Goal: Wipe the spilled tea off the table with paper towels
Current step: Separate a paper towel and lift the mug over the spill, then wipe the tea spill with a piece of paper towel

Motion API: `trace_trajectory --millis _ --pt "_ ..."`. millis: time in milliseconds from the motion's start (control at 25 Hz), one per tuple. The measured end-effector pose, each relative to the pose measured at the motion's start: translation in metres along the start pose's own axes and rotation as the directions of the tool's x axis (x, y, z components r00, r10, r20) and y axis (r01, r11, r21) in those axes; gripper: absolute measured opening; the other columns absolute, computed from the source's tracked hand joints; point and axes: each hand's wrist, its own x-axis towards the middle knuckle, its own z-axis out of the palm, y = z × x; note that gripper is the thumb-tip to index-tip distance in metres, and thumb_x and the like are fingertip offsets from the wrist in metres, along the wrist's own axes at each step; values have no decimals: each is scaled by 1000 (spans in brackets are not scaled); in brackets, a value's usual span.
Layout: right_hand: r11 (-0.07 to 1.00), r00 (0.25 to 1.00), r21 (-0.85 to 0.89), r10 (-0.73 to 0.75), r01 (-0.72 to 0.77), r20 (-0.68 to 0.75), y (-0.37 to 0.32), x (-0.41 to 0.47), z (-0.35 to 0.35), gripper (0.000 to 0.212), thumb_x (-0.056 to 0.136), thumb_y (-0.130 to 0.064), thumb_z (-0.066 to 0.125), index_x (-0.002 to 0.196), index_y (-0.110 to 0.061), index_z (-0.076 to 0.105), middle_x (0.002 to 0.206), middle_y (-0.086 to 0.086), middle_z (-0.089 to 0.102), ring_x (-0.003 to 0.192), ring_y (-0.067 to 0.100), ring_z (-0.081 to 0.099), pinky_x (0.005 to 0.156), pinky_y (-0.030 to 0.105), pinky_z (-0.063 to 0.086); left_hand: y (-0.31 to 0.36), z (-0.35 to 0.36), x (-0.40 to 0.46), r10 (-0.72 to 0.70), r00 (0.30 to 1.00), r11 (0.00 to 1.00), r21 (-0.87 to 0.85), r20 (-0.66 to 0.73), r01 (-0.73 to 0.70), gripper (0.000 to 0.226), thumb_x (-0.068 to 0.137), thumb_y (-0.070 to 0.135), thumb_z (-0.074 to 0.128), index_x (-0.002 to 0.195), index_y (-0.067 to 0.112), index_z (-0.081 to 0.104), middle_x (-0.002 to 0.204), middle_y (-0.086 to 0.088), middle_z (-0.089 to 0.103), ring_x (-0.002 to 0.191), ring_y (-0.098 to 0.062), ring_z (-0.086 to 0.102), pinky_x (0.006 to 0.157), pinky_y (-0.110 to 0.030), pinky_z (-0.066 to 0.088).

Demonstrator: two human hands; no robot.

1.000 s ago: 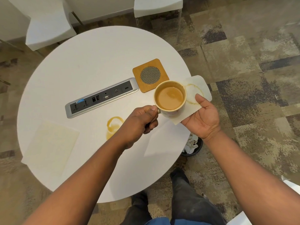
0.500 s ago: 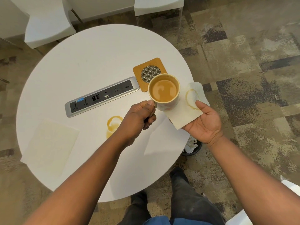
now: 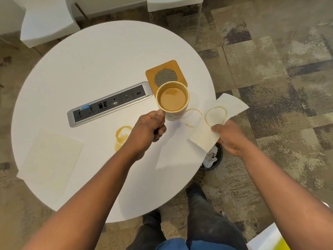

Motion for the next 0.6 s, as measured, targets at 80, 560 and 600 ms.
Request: trace_trajectory --millis 80,560,600 --pt "993 999 -109 -50 51 7 4 6 -4 43 90 2 54 125 -24 52 125 0 62 107 19 60 89 41 53 -1 -2 1 -2 1000 1000 4 -6 2 41 98 47 46 60 33 51 59 4 49 57 -14 33 53 -23 32" --pt "987 975 147 92 -62 -204 24 23 -16 9 97 -29 57 101 -30 65 95 -6 73 80 14 67 56 27 52 -8 -1 1 -5 1000 999 -33 8 6 41 99 44 46 60 31 50 58 2 47 56 -14 34 52 -23 31" --pt "991 970 131 61 -30 -237 25 25 -16 10 97 -26 56 99 -28 66 91 -6 73 76 13 65 55 25 50 -10 -1 1 -4 1000 999 -40 13 5 41 100 44 45 61 31 50 59 3 47 57 -14 34 52 -23 32"
